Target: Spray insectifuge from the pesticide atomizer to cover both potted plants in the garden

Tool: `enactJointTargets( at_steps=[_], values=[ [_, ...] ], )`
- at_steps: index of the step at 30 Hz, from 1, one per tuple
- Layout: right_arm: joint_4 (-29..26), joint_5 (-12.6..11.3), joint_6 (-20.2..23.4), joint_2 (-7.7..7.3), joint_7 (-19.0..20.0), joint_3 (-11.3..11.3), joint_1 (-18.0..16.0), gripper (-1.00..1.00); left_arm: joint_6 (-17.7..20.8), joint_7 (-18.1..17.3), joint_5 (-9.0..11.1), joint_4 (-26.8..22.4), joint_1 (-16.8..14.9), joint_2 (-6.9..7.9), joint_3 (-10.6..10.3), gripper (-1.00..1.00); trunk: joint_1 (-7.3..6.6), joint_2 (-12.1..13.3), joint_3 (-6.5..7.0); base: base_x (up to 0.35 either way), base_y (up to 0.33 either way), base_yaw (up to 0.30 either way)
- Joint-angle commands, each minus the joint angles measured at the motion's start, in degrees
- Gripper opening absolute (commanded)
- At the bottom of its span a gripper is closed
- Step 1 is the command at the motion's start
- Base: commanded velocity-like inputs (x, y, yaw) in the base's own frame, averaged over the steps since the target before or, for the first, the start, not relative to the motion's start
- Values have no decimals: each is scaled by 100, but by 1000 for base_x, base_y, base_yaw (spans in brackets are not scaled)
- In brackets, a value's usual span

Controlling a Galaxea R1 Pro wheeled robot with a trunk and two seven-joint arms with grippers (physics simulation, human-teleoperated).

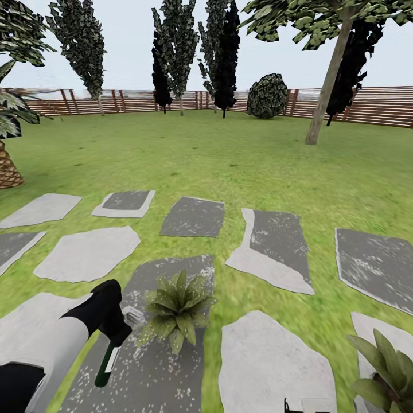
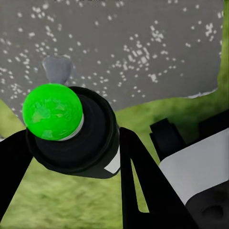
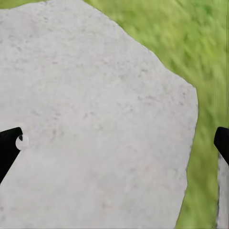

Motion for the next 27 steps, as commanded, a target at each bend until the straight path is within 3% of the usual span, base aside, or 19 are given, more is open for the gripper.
enactJointTargets(
  at_steps=[1,14,19,23,27],
  values=[
    [1,-58,-17,-1,-7,52,-2,100,31,-59,-40,-11,-8,4,-23,-100,-1,-2,-5,6,0,0],
    [-6,-82,-17,9,-15,48,-2,100,27,-89,16,-20,-33,-38,-16,-100,-1,-2,-5,98,0,0],
    [-8,-88,-17,16,-16,50,-2,100,59,-141,34,-476,-60,-46,-13,-100,-1,-2,-5,1,0,0],
    [-8,-89,-17,16,-16,51,-2,100,72,-154,28,-575,-62,-149,-14,-100,-1,-2,-5,0,0,0],
    [-7,-86,-17,16,-16,52,-2,100,71,-154,28,-580,-54,-160,-14,-100,-1,-2,-5,-70,-32,0]
  ],
)
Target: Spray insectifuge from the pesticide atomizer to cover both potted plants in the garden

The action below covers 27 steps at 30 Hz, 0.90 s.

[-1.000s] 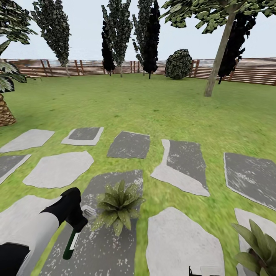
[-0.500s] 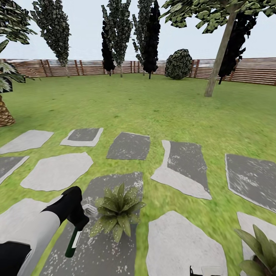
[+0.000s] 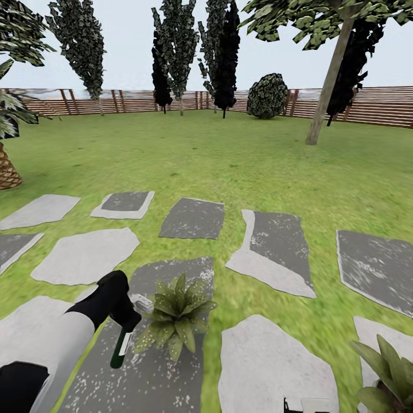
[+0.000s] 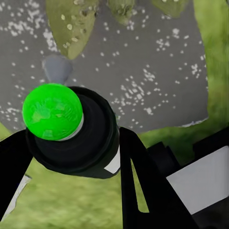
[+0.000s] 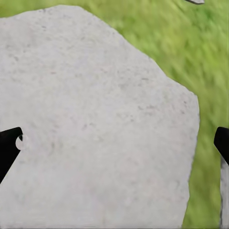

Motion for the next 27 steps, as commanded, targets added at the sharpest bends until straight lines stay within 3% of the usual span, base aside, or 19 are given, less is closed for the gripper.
enactJointTargets(
  at_steps=[1,15,27],
  values=[
    [2,-57,-16,0,-6,50,-2,100,34,-57,-48,-10,-3,3,-22,-100,-3,-2,-5,-228,-121,0],
    [2,-58,-16,0,-6,51,-2,100,34,-52,-57,-7,-11,10,-31,-100,-3,-2,-5,-195,-212,0],
    [3,-57,-16,0,-6,51,-2,100,29,-43,-57,-13,-20,2,-31,-100,-3,-2,-5,-16,-270,0]
  ],
)
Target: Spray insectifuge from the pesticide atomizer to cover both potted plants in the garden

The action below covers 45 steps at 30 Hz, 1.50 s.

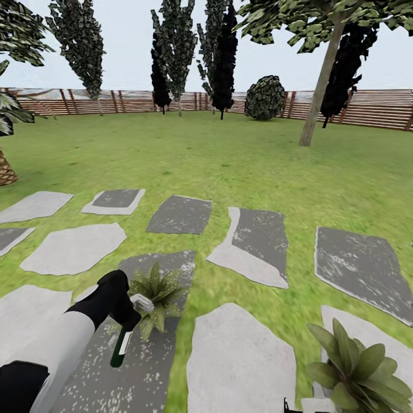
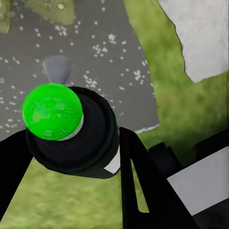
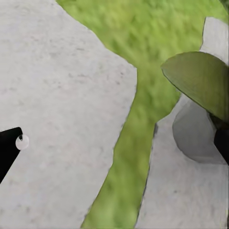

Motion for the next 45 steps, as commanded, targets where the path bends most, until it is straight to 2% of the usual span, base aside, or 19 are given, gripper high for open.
enactJointTargets(
  at_steps=[1,8,14,17,18,19,21,22,24,27,28,30,31,32,36,45],
  values=[
    [0,-59,-14,2,-5,51,-2,100,36,-60,-47,-11,-3,4,-22,-100,-1,-2,-5,0,-274,0],
    [0,-58,-14,13,-5,51,-2,100,41,-60,-47,-11,5,32,-22,-100,-1,-2,-5,-232,-134,3],
    [0,-59,-14,26,-5,50,-2,100,8,-34,-40,-11,71,101,-5,-100,-1,-2,-5,-336,-3,207],
    [-3,-58,-14,18,-5,44,-2,100,-125,-11,-25,-16,100,133,86,-100,-1,-2,-5,-337,0,50],
    [-3,-58,-14,14,-5,43,-2,100,-420,-9,16,-18,104,123,317,-100,-1,-2,-5,-334,0,13],
    [-3,-58,-14,10,-5,43,-2,100,-843,-4,101,-11,107,107,645,-100,-1,-2,-5,-299,0,7],
    [-3,-58,-14,6,-5,42,-2,100,-1400,-1,256,3,149,93,1098,-100,-1,-2,-5,-183,0,3],
    [-3,-58,-14,2,-5,42,-2,100,-1886,4,411,16,285,75,1454,-100,-1,-2,-5,-59,0,1],
    [-6,-58,-17,3,-5,42,-2,100,-2364,8,515,17,468,56,1656,-100,-1,-2,-5,-28,0,1],
    [-11,-62,-22,2,-5,39,-2,100,-2908,15,750,51,712,49,1742,-100,-1,-2,-5,-8,0,0],
    [-11,-64,-22,-3,-6,38,-2,100,-3123,37,918,40,832,56,1756,-100,-1,-2,-5,-2,0,0],
    [-12,-66,-23,-7,-5,41,-2,100,-3493,171,1192,62,997,82,1766,-100,-1,-2,-5,-1,0,0],
    [-16,-66,-27,-5,-5,43,-2,100,-3798,353,1334,76,1086,88,1769,-100,-1,-2,-5,0,0,0],
    [-15,-67,-29,2,-5,47,-2,100,-3968,470,1387,83,1121,90,1770,-100,-1,-2,-5,0,0,0],
    [-12,-66,-34,16,-5,49,-2,100,-4179,593,1455,134,1153,52,1758,-100,-1,-2,-5,-154,0,0],
    [-33,-84,-32,43,-26,30,-2,100,-4212,608,1465,184,1157,47,1756,-100,-1,-2,-5,-299,140,0]
  ],
)
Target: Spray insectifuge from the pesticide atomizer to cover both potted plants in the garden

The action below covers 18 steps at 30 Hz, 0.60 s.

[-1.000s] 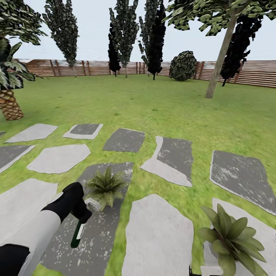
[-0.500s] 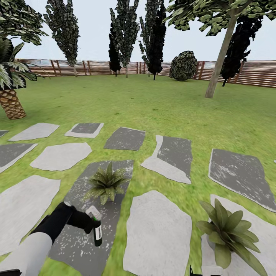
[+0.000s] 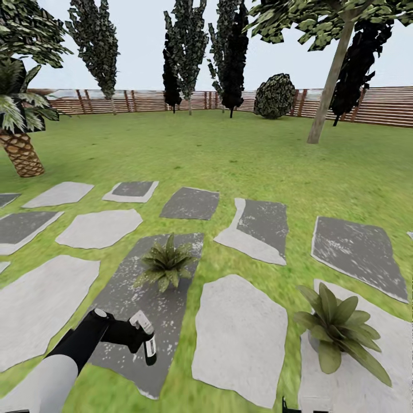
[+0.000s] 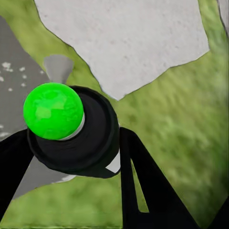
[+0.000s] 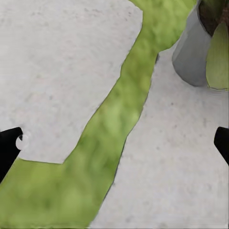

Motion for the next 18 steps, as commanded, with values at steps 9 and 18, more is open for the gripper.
enactJointTargets(
  at_steps=[9,18],
  values=[
    [-470,61,-9,3,604,347,-3,100,54,-9,-27,39,8,2,37,-100,-4,-2,-5,-184,131,0],
    [-2073,1182,1475,-57,3280,562,-664,100,-951,514,-285,552,79,108,-67,-100,-4,-2,-5,-3,2,0]
  ],
)
